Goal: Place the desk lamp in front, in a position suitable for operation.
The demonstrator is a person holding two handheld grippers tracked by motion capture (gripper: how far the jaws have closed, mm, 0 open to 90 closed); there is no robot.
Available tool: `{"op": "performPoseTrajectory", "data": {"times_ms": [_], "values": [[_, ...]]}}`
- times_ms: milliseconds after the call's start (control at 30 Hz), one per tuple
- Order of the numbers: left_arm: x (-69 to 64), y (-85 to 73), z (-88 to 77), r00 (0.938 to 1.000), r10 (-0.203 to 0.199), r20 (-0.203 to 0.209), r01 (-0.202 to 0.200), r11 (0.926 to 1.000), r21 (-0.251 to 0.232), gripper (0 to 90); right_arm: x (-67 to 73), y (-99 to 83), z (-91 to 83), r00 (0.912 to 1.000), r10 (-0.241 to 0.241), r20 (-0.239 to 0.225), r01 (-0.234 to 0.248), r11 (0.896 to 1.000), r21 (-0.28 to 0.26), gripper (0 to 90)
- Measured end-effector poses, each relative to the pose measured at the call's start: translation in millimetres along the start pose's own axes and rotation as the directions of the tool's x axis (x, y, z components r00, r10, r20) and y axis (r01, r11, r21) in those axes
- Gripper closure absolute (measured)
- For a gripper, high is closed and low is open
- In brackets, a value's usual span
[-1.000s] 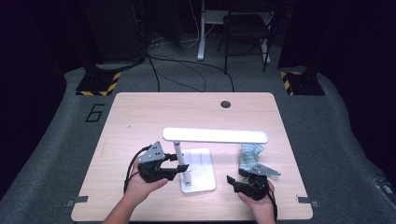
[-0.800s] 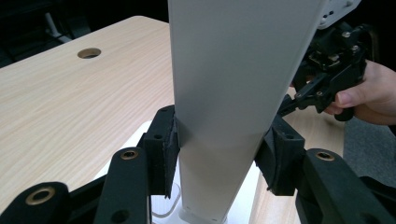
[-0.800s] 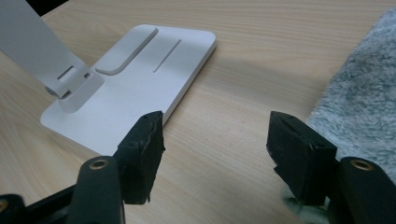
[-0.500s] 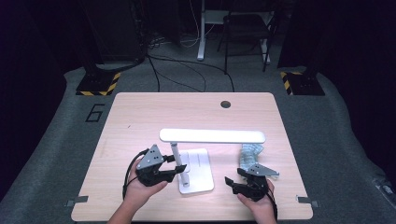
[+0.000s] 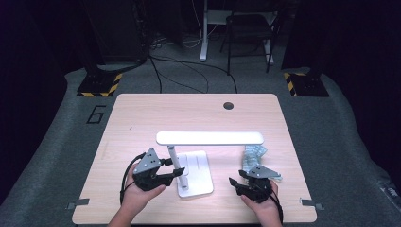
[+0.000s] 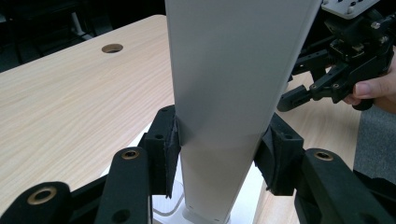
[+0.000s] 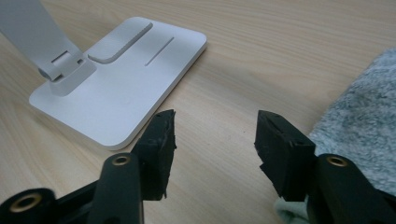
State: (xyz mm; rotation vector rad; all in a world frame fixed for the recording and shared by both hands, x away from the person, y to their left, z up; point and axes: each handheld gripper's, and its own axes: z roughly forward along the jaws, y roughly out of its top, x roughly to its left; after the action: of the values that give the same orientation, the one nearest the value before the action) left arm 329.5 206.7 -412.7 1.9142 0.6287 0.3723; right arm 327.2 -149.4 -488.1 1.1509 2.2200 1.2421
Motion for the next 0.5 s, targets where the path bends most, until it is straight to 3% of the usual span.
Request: {"op": "performPoseTrajectory", "data": {"times_ms": [33, 133, 300, 500], "values": [[0.5, 0.2, -1.0, 1.0000, 0.001, 0.007, -0.001, 1.0000, 0.008, 53.9, 0.6, 1.3, -0.7, 0.9999, 0.003, 0.012, -0.003, 1.000, -0.001, 49.6], [0.6, 0.0, -1.3, 1.0000, -0.001, 0.001, 0.001, 1.0000, 0.004, 53.9, -2.0, 7.2, -3.0, 0.9998, -0.014, -0.011, 0.014, 1.000, 0.006, 54.7], [1.7, -0.7, -2.4, 1.0000, -0.005, 0.005, 0.005, 1.0000, 0.002, 53.9, -9.9, 15.8, -7.1, 0.9990, -0.039, 0.024, 0.039, 0.999, 0.009, 55.0], [2.9, -2.0, -2.1, 0.9997, -0.020, 0.011, 0.021, 0.9997, -0.011, 53.2, -22.1, 23.8, -9.3, 0.9978, 0.002, 0.066, -0.003, 1.000, 0.017, 55.7]]}}
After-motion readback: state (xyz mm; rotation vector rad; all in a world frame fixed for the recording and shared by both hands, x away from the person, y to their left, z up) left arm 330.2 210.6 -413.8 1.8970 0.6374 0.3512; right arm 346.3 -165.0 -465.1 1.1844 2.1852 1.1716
